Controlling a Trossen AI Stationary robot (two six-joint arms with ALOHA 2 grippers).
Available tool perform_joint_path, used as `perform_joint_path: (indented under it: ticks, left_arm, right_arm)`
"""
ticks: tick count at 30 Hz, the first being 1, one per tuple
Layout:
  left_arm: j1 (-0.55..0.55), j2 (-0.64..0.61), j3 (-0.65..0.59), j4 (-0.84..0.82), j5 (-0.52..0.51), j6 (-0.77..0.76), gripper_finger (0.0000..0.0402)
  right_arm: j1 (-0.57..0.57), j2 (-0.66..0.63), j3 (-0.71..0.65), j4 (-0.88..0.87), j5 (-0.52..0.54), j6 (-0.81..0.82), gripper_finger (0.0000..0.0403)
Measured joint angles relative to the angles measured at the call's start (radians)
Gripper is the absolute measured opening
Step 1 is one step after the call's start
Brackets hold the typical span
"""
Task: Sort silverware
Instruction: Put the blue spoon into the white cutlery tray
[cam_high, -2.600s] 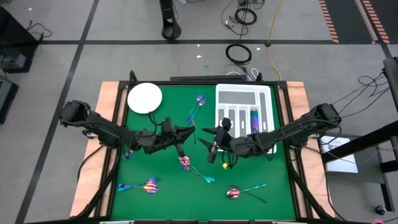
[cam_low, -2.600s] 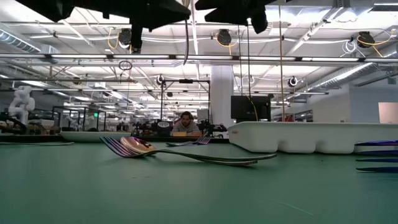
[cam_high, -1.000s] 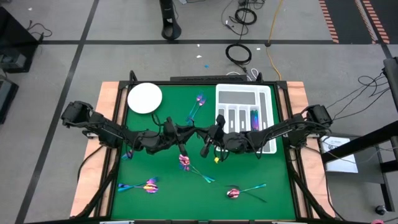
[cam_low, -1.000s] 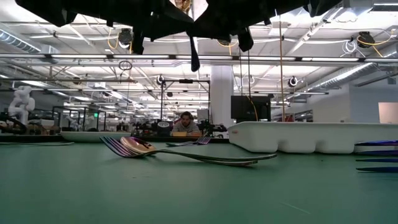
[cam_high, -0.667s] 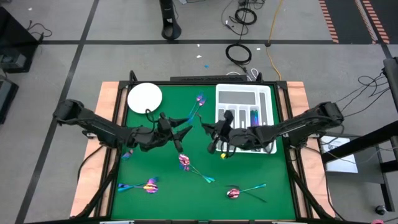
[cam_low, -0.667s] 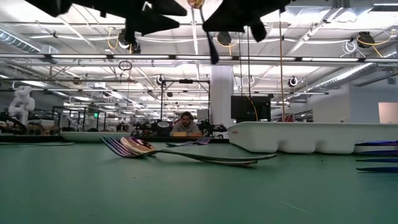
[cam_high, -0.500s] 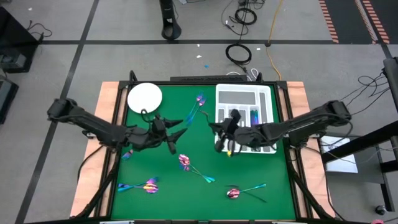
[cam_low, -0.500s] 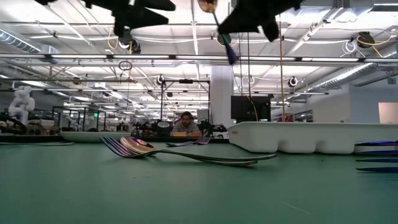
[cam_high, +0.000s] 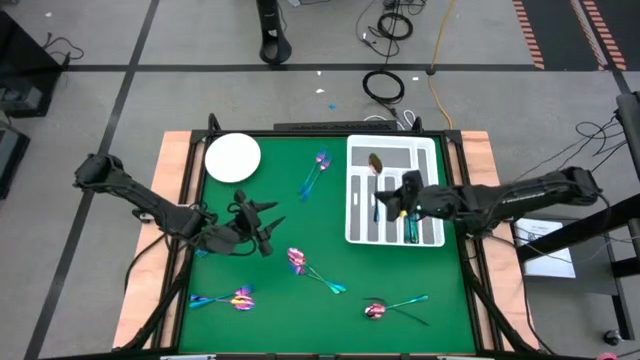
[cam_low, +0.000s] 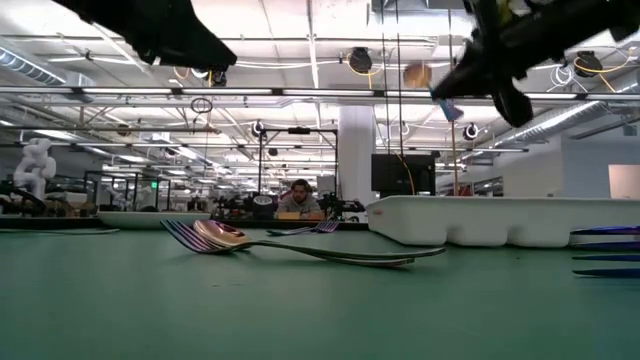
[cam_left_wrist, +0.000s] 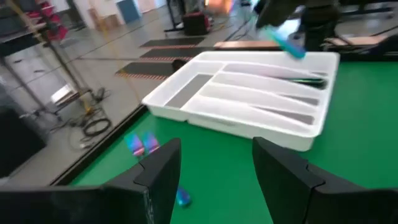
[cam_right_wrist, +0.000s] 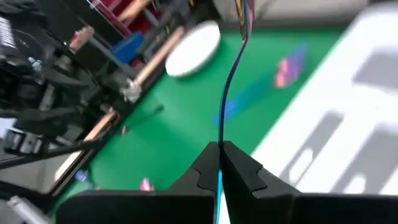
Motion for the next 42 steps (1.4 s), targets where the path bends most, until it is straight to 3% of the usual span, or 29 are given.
perform_joint_path:
  ticks: [5, 25, 42]
  left_arm:
    - [-0.001, -0.004, 0.0, 0.005, 0.055, 0.018, 0.02]
    - [-0.005, -0.005, 0.0, 0.008, 0.069, 0.069, 0.02]
    - [-0.006, -0.005, 0.001, 0.037, 0.069, 0.062, 0.02]
  right_arm:
    - [-0.03, 0.013, -0.075, -0.006, -0.101, 0.169, 0.0]
    - [-0.037, 0.01, -0.085, -0.402, -0.096, 0.489, 0.0]
    - [-0.104, 0.108, -0.085, -0.395, -0.167, 0.485, 0.0]
